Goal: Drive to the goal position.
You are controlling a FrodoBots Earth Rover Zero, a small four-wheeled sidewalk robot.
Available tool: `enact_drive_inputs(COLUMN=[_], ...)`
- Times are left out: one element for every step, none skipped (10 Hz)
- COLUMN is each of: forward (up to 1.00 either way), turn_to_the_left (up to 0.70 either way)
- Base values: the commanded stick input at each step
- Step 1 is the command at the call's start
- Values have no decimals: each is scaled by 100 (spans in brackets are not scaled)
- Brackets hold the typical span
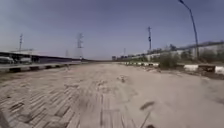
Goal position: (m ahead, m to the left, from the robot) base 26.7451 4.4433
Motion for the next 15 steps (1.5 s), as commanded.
enact_drive_inputs(forward=[100, 100, 100, 100, 100, 100, 100, 100, 100, 100, 100, 100, 100, 100, 100], turn_to_the_left=[0, 0, 0, 0, 0, 0, 0, 0, 0, 0, 0, 0, 0, 0, 0])
